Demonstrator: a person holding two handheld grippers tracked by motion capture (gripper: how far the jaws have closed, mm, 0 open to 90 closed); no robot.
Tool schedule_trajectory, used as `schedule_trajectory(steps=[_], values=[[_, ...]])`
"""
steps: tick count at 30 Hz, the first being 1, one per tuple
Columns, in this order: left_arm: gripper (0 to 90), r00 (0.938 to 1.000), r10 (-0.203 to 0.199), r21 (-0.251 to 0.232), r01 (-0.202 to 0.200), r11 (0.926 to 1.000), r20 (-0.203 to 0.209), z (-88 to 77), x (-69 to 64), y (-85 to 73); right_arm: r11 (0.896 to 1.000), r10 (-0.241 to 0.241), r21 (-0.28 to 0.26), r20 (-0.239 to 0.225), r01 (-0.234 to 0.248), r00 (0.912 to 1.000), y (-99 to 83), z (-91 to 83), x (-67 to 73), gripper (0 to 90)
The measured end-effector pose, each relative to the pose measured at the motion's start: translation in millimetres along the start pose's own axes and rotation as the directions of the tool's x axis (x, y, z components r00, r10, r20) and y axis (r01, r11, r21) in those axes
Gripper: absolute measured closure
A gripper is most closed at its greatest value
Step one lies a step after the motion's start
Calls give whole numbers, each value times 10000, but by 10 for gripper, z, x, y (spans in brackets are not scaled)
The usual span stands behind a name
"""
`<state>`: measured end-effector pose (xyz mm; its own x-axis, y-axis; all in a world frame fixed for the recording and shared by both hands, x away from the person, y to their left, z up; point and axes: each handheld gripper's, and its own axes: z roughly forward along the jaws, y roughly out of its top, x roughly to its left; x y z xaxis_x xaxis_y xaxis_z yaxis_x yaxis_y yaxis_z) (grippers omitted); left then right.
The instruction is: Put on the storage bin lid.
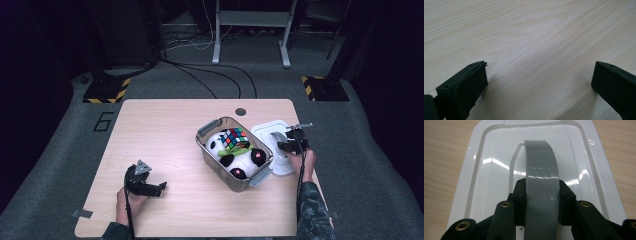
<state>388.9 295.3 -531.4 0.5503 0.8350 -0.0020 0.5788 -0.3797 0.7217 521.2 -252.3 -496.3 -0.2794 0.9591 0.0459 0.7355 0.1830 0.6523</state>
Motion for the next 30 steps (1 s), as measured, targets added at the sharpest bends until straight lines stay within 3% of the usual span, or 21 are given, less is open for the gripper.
schedule_trajectory(steps=[7, 16, 30], values=[[0, 10000, 2, -9, -2, 10000, -3, 1, 0, 0, 9995, -315, 29, 55, 315, 9995, 27, -71, -16, 667], [1, 10000, 0, -8, 0, 10000, -3, 1, 0, 0, 9992, -329, -237, -153, 325, 9993, 61, -250, -107, 668], [0, 10000, -6, -15, 6, 10000, -6, 1, -1, -1, 9977, -524, -426, -32, 522, 9986, 224, -541, -153, 668]])
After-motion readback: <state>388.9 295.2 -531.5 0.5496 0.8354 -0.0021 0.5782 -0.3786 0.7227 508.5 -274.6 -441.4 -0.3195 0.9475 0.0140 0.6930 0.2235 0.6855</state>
